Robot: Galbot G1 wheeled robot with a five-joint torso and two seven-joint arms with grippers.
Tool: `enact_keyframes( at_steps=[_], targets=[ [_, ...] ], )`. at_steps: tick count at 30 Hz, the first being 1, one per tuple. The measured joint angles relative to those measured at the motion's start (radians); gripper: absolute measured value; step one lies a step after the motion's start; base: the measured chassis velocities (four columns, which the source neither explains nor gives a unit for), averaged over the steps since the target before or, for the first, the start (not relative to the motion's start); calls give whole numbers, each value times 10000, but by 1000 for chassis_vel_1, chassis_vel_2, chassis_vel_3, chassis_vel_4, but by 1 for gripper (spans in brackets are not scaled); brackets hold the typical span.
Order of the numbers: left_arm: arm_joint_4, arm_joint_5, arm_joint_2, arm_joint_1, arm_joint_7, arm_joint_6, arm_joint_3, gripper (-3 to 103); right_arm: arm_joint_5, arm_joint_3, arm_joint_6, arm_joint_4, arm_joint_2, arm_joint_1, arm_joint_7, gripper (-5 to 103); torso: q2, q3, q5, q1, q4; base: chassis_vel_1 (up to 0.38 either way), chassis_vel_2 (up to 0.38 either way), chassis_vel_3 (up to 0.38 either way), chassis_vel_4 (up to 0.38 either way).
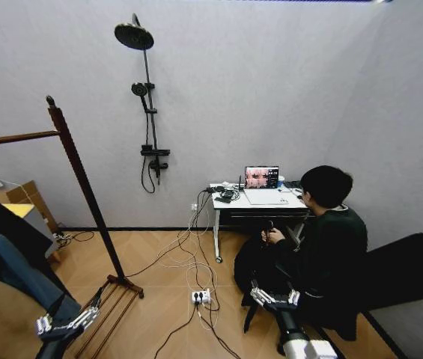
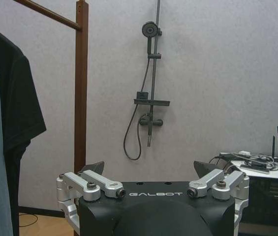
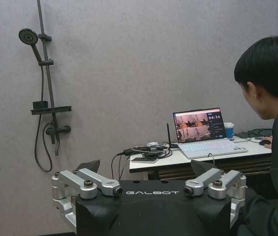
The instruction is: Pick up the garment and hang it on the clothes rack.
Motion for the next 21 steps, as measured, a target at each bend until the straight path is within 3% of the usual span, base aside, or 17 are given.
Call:
enact_keyframes(
  at_steps=[21],
  targets=[
    [0,0,0,0,1,0,0,100,0,0,0,0,0,-1,1,100,0,0,0,1,0,-17,-14,-12,-14]
  ],
)
